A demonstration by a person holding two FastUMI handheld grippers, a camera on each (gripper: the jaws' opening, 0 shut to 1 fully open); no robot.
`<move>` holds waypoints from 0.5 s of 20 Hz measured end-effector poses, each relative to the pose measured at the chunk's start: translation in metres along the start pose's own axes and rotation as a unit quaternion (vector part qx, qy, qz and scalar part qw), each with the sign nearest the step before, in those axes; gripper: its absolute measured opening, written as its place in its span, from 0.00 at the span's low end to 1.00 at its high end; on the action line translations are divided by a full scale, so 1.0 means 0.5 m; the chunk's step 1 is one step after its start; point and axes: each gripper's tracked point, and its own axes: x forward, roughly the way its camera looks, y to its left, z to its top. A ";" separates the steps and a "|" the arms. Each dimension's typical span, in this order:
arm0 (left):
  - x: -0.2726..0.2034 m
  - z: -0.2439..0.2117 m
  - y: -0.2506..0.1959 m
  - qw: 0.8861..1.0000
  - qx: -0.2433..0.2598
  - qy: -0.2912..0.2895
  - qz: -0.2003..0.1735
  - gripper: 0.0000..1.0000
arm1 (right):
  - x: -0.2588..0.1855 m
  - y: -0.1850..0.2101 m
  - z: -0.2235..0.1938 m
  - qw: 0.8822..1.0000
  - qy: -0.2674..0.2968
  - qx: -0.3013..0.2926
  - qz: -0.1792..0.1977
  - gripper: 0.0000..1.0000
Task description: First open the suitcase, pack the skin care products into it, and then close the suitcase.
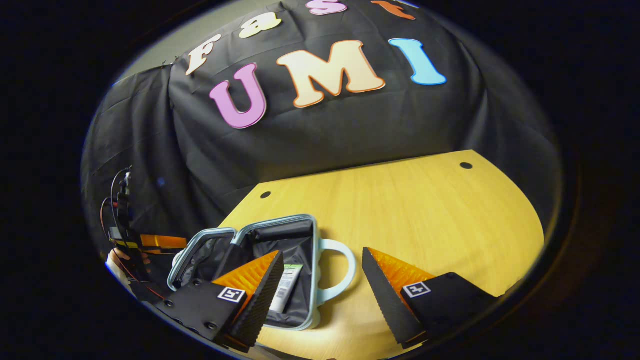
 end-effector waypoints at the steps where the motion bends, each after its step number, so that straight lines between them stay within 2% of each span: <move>1: -0.011 0.017 0.043 1.000 -0.014 -0.007 0.011 0.97 | -0.003 -0.019 0.006 1.000 -0.003 0.004 -0.011 0.98; 6: -0.033 0.054 0.250 0.996 -0.043 -0.023 0.074 0.97 | -0.011 -0.038 0.017 0.999 -0.012 0.015 -0.030 0.98; 10: 0.016 0.004 0.342 0.994 -0.079 0.004 0.076 0.97 | -0.014 -0.025 0.018 0.999 -0.014 0.017 -0.031 0.98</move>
